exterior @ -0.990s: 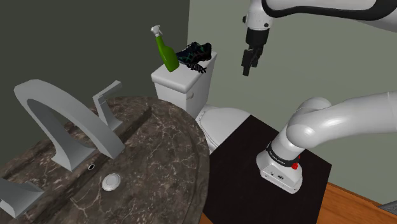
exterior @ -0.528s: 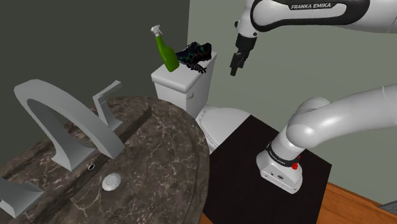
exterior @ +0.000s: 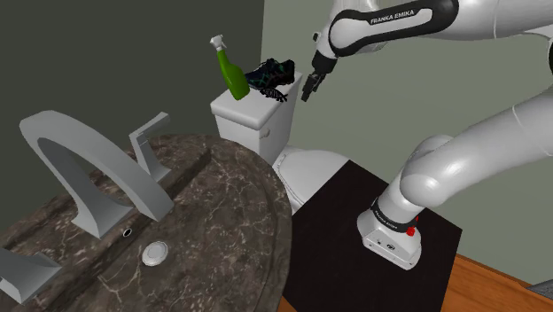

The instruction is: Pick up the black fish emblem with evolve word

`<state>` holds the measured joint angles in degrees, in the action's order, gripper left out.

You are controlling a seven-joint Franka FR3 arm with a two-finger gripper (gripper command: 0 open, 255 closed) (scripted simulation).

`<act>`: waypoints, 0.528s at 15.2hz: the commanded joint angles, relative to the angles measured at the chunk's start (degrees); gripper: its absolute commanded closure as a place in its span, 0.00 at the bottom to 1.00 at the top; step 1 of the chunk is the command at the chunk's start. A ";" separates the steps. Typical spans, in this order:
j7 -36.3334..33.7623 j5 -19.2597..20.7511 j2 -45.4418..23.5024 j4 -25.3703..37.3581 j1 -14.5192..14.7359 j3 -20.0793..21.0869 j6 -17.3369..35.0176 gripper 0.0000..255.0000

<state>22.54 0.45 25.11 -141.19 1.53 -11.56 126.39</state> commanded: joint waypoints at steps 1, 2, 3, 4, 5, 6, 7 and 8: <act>3.02 -1.84 -3.18 0.69 0.93 -1.68 5.24 0.00; 4.66 -3.08 -4.98 1.37 1.53 -2.52 7.54 0.00; 6.43 -4.51 -6.80 2.15 2.20 -3.39 9.74 0.00; 8.35 -6.16 -8.66 3.03 2.92 -4.25 11.82 0.00; 10.43 -8.04 -10.54 4.01 3.68 -5.12 13.77 0.00; 12.68 -10.17 -12.44 5.10 4.46 -5.96 15.59 0.00; 15.10 -12.56 -14.37 6.30 5.26 -6.78 17.25 0.00; 17.71 -15.21 -16.31 7.61 6.05 -7.56 18.74 0.00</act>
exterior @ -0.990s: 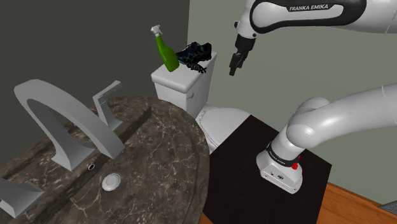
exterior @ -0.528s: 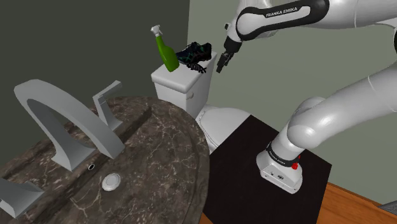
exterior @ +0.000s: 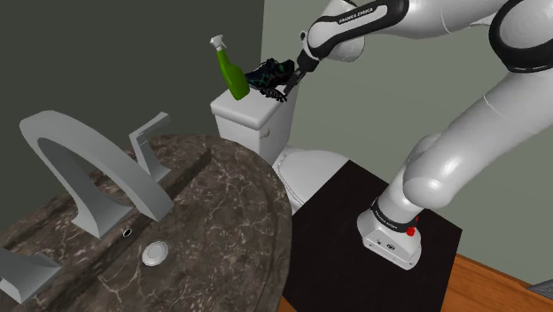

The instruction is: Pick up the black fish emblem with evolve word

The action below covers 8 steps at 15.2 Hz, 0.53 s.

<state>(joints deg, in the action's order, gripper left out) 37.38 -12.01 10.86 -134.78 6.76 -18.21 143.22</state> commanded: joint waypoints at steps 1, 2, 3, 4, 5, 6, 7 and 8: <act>5.65 -5.65 -4.02 2.63 1.59 -1.64 3.22 0.00; 6.42 -6.47 -4.55 3.02 1.69 -1.74 3.53 0.00; 6.97 -7.07 -4.97 2.68 1.76 -1.77 4.22 0.00; 7.54 -7.68 -5.41 2.34 1.87 -1.82 4.91 0.00; 8.13 -8.33 -5.86 2.02 1.98 -1.89 5.59 0.00; 8.75 -9.02 -6.32 1.72 2.10 -1.94 6.27 0.00; 9.40 -9.74 -6.80 1.43 2.22 -1.99 6.93 0.00; 10.08 -10.49 -7.30 1.16 2.33 -2.04 7.59 0.00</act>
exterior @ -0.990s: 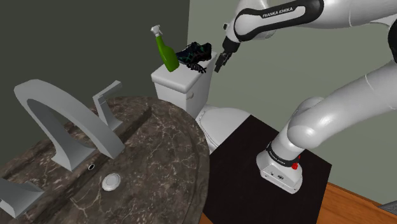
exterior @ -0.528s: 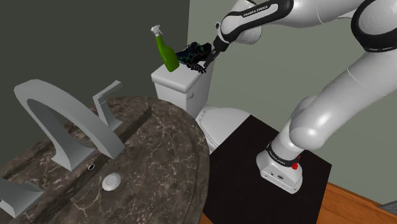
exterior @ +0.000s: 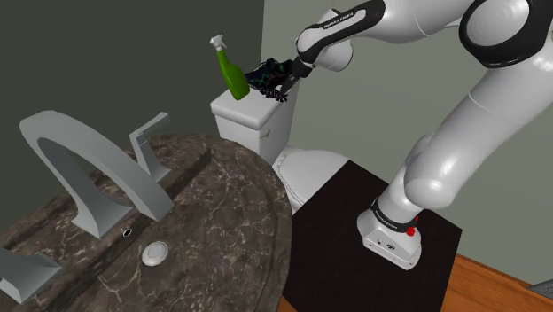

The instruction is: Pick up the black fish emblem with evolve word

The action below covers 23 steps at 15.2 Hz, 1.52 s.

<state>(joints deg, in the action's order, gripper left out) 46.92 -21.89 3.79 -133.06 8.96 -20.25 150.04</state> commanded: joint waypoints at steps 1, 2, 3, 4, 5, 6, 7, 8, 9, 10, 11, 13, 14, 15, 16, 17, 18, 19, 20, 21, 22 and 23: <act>1.66 -1.88 -1.03 -0.95 0.31 -0.05 1.79 0.00; 1.66 -1.88 -1.03 -0.95 0.30 -0.04 1.79 0.00; 1.66 -1.88 -1.03 -0.96 0.30 -0.04 1.79 0.00; 1.62 -1.85 -1.02 -0.95 0.30 -0.03 1.78 1.00; 1.63 -1.86 -1.03 -0.93 0.29 -0.04 1.76 1.00; 1.65 -1.86 -1.02 -0.93 0.29 -0.04 1.76 1.00; 1.65 -1.86 -1.02 -0.93 0.29 -0.05 1.76 1.00; 1.65 -1.86 -1.01 -0.94 0.29 -0.05 1.76 1.00; 1.65 -1.86 -1.01 -0.94 0.29 -0.05 1.76 1.00; 1.66 -1.86 -1.02 -0.94 0.28 -0.05 1.76 1.00; 1.66 -1.86 -1.02 -0.94 0.28 -0.05 1.76 1.00; 1.66 -1.88 -1.03 -0.95 0.30 -0.04 1.79 1.00; 0.94 -1.06 -0.52 -0.71 0.20 -0.02 1.15 1.00; 0.24 -0.28 -0.01 -0.45 0.09 0.01 0.49 1.00; -0.42 0.46 0.47 -0.17 -0.02 0.05 -0.17 1.00; -1.06 1.16 0.95 0.12 -0.13 0.10 -0.84 1.00; -1.67 1.83 1.41 0.43 -0.23 0.15 -1.52 1.00; -2.25 2.47 1.85 0.76 -0.35 0.21 -2.21 1.00; -2.81 3.07 2.28 1.10 -0.46 0.27 -2.90 1.00; -3.35 3.65 2.70 1.46 -0.57 0.34 -3.59 1.00; -3.86 4.19 3.10 1.83 -0.67 0.41 -4.29 1.00; -4.35 4.71 3.49 2.22 -0.77 0.47 -5.00 1.00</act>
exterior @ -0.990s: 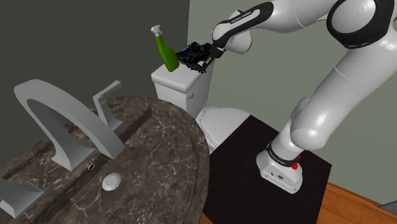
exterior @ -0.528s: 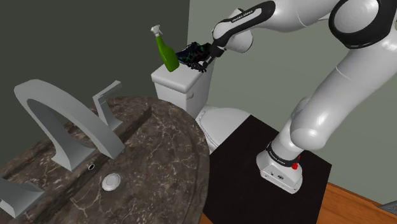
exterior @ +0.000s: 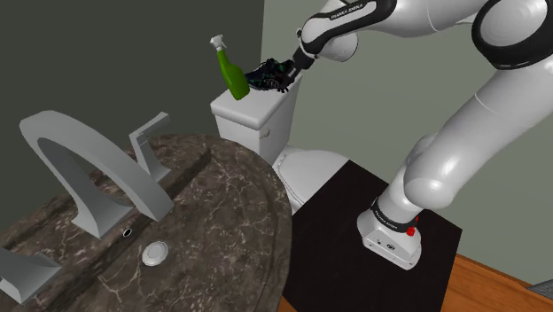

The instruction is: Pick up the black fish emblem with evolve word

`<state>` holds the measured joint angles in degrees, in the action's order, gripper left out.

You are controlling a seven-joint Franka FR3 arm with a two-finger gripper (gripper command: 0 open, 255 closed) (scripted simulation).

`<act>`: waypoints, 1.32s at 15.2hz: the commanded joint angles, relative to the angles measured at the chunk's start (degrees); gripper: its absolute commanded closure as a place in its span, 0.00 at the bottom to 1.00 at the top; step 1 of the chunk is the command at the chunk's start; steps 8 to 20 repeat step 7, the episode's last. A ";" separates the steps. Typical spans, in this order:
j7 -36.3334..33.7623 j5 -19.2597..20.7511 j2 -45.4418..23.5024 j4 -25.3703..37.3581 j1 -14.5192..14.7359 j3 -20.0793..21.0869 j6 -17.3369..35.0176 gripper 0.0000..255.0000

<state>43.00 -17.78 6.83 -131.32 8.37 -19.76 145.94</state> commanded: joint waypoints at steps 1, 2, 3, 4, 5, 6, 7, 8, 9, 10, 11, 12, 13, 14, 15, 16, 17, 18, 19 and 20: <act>-0.90 1.09 0.83 0.87 -0.27 0.06 -1.60 1.00; -1.35 1.55 1.19 1.28 -0.37 0.13 -2.31 1.00; -1.78 1.99 1.54 1.71 -0.47 0.21 -3.03 1.00; -2.20 2.40 1.87 2.15 -0.56 0.28 -3.75 1.00; -2.60 2.80 2.19 2.61 -0.65 0.35 -4.47 1.00; -2.66 2.86 2.24 2.68 -0.66 0.37 -4.58 1.00; -2.66 2.86 2.24 2.67 -0.66 0.37 -4.58 1.00; -2.66 2.86 2.24 2.67 -0.66 0.37 -4.58 1.00; -2.66 2.86 2.24 2.67 -0.66 0.37 -4.58 1.00; -2.66 2.86 2.24 2.67 -0.66 0.37 -4.58 1.00; -2.66 2.86 2.24 2.67 -0.66 0.37 -4.58 1.00; -2.66 2.86 2.24 2.67 -0.66 0.37 -4.58 1.00; -2.66 2.86 2.24 2.67 -0.66 0.37 -4.58 1.00; -2.66 2.86 2.24 2.67 -0.66 0.37 -4.58 1.00; -2.66 2.86 2.24 2.67 -0.66 0.37 -4.58 1.00; -2.66 2.86 2.24 2.67 -0.66 0.37 -4.58 1.00; -2.66 2.86 2.24 2.67 -0.66 0.37 -4.58 1.00; -2.66 2.86 2.24 2.67 -0.66 0.37 -4.58 1.00; -2.66 2.86 2.24 2.67 -0.66 0.37 -4.58 1.00; -2.66 2.86 2.24 2.67 -0.66 0.37 -4.58 1.00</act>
